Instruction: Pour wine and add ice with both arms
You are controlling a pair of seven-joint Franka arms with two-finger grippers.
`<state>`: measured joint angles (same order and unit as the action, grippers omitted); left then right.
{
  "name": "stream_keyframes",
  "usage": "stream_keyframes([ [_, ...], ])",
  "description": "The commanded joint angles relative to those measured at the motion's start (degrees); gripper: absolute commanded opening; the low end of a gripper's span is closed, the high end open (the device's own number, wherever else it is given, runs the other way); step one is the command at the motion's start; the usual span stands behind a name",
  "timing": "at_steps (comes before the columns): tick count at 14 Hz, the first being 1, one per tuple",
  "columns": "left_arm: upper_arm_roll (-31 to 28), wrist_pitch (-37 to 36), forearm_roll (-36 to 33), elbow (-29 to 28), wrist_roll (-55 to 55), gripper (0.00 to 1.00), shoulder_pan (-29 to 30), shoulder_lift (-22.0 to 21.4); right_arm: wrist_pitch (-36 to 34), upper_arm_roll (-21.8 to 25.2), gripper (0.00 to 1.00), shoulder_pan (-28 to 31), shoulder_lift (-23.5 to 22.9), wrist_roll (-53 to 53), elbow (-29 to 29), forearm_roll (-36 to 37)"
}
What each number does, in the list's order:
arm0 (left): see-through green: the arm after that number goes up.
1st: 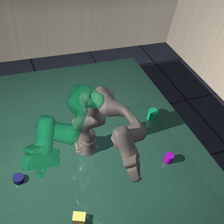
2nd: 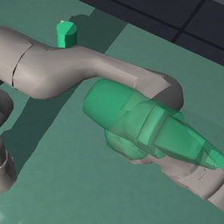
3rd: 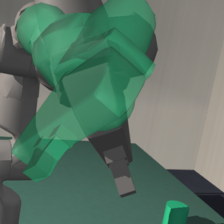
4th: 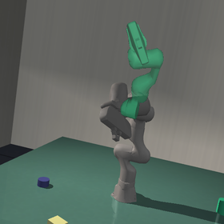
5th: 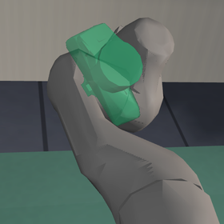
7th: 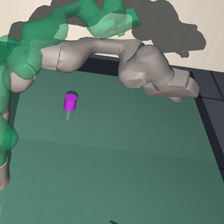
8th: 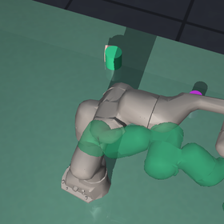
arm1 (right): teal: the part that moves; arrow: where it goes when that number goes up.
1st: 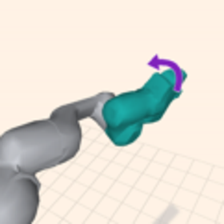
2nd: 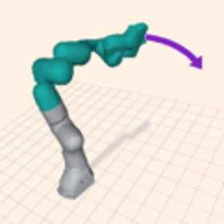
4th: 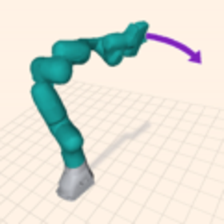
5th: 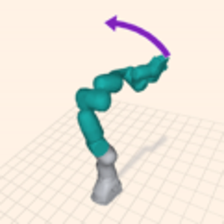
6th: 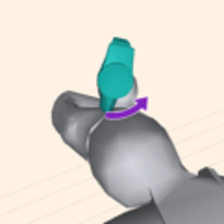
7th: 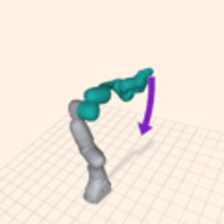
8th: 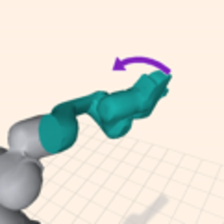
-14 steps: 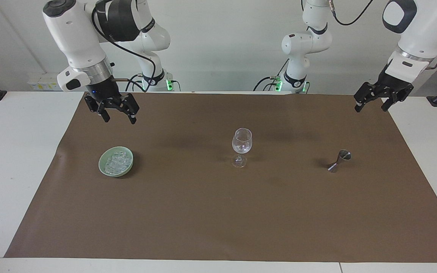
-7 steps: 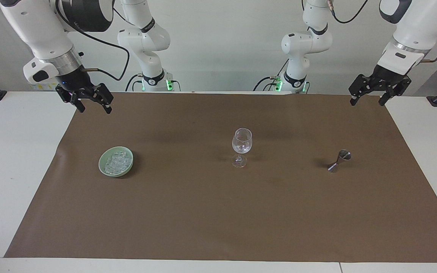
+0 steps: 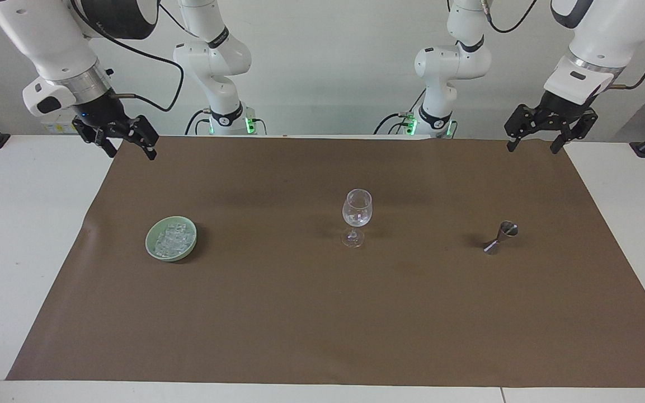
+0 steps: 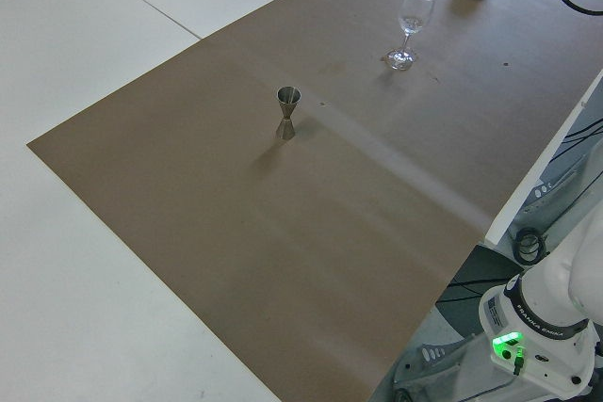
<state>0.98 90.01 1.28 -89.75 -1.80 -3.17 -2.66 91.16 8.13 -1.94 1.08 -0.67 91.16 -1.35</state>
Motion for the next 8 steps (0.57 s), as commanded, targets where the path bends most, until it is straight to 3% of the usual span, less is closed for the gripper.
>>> stream_keyframes([
  [1,-3.08,-1.42,-0.93,0.19,-0.31,1.00,-2.72,0.29,-1.86,-1.01,1.00,-0.78,-0.11,1.37,-1.94,3.10],
  [5,-3.27,-1.51,-1.19,-1.30,0.04,1.00,-1.66,-0.41,-5.98,-1.36,1.00,-0.97,-0.20,0.58,-3.96,3.19],
  [8,-3.18,-1.33,-1.19,-2.80,0.04,1.00,-0.87,-1.12,-5.04,-1.45,1.00,-1.05,-0.11,0.58,-3.36,3.90],
])
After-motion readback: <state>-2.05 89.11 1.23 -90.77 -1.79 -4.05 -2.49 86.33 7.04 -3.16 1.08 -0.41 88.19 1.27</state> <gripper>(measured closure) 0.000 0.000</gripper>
